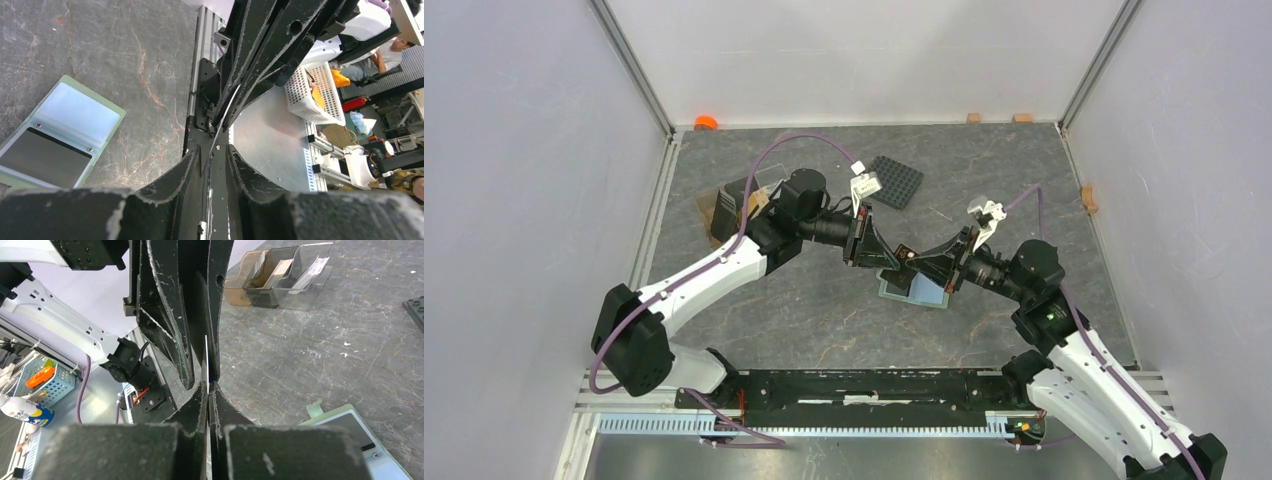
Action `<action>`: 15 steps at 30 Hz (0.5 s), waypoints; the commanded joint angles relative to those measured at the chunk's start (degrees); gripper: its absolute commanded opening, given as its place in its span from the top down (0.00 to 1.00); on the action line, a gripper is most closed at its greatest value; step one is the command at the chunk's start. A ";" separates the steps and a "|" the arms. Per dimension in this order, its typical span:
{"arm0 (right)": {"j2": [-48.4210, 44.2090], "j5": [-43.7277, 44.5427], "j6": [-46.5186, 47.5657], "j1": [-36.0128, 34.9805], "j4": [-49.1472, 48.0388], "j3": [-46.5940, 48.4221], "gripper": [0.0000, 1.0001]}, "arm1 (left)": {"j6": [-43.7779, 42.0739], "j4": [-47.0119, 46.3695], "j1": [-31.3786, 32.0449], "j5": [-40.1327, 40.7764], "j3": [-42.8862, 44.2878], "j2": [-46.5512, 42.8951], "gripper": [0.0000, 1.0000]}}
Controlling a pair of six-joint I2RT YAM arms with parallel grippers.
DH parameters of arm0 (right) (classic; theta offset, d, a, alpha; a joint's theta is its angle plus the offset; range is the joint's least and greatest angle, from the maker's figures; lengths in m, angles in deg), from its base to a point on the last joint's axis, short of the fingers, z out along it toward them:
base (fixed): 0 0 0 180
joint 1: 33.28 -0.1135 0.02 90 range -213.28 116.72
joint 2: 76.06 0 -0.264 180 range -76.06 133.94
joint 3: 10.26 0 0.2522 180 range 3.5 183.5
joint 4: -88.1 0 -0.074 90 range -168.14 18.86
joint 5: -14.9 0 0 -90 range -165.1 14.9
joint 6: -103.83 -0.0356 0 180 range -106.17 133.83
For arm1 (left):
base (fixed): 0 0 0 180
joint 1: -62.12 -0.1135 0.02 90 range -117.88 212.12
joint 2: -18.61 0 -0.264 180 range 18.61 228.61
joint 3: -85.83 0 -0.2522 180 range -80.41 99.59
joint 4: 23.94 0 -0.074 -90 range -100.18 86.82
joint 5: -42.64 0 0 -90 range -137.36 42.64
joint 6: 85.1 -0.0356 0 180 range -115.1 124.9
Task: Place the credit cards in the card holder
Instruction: Insert the credit card into the card holder.
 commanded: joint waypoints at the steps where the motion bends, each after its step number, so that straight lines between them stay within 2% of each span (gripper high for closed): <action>1: 1.16 -2.18 2.30 0.19 1.30 2.25 1.00 | 1.03 -1.09 0.50 -3.51 1.22 0.32 0.68; 7: 3.97 -4.43 4.35 0.21 5.77 4.97 1.00 | -2.62 4.44 1.57 -3.96 3.01 1.27 0.71; 10: 4.56 -3.75 5.62 0.32 8.13 6.19 1.00 | -5.40 8.06 2.54 -3.79 4.19 1.67 0.93; 11: 4.65 -2.69 6.25 0.41 10.02 6.92 0.94 | -5.53 8.25 2.68 -3.50 4.17 1.71 0.98; 12: 4.76 -1.21 7.18 0.57 12.01 7.66 0.81 | -5.62 8.25 2.69 -2.95 4.03 1.74 0.98; 13: 4.65 0.47 8.05 0.77 13.96 8.16 0.62 | -5.62 8.01 2.69 -2.34 3.92 1.69 0.98; 15: 4.73 5.93 9.54 1.35 19.24 9.33 0.33 | -5.30 7.88 2.69 -0.01 3.64 1.79 0.98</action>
